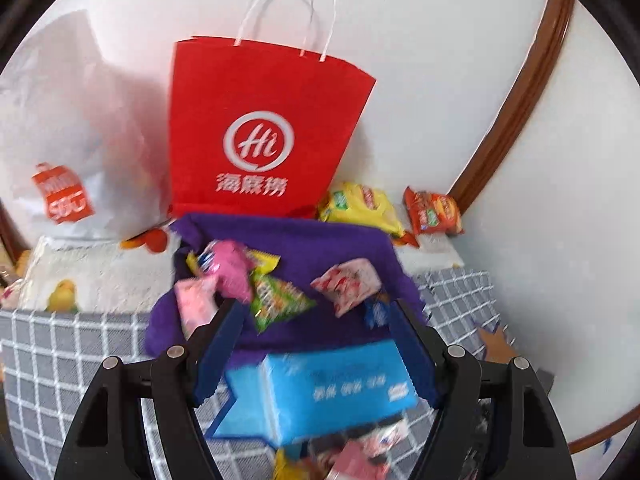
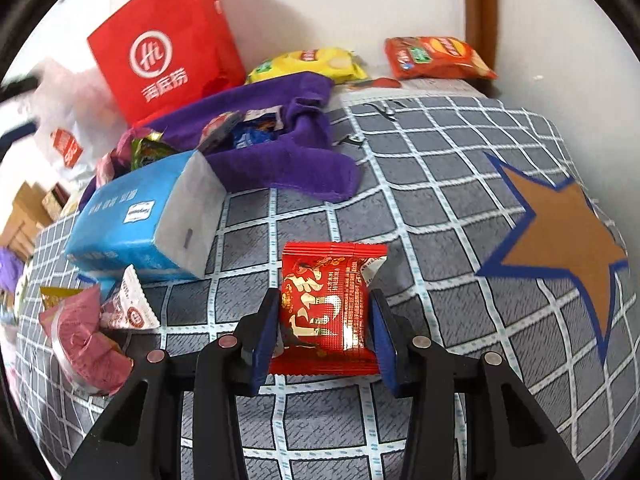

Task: Organize snacks
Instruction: 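Grasp the red packet with the right tool while the left tool grasps the yellow snack bag, then lift both held packets and carry them toward the purple towel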

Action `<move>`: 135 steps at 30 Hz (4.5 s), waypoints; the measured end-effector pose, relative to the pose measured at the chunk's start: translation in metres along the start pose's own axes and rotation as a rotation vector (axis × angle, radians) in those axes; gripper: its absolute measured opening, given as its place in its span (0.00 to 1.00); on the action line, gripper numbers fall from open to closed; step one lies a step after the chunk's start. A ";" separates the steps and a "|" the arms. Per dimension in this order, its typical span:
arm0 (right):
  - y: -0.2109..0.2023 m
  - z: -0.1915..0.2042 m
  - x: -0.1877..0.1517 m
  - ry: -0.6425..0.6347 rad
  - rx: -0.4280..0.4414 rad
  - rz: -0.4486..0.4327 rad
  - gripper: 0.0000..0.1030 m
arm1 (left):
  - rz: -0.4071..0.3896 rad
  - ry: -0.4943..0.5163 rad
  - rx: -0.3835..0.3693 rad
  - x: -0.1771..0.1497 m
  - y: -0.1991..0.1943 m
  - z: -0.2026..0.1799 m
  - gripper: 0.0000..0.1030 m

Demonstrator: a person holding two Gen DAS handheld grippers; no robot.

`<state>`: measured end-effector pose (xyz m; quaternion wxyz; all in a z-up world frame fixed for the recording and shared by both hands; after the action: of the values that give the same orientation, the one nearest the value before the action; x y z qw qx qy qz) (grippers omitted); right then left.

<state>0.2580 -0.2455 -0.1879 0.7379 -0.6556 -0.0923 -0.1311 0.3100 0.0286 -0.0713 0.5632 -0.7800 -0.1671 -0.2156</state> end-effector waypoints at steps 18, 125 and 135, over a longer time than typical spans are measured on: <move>-0.004 -0.005 -0.024 -0.026 0.032 -0.054 0.43 | 0.128 -0.071 0.056 -0.159 0.020 0.031 0.70; -0.142 0.092 0.039 -0.222 0.030 -0.188 0.44 | -0.051 -0.021 0.111 -0.083 -0.057 0.007 0.43; -0.144 0.106 0.089 -0.210 0.038 -0.223 0.44 | -0.084 -0.006 0.110 -0.033 -0.057 0.003 0.43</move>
<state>0.3004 -0.1625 -0.0113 0.7174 -0.6372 -0.2436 -0.1412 0.2534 0.0487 -0.0432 0.5954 -0.7407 -0.2127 -0.2272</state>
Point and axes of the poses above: each gripper's, at about its wrist camera, not at the fingertips, and y roughly the way its jaws point, z to its left, x to its top, the point moved 5 cm from there along y, roughly the way its jaws point, and after that the axes turned 11 degrees about z, right-handed, at the moved point
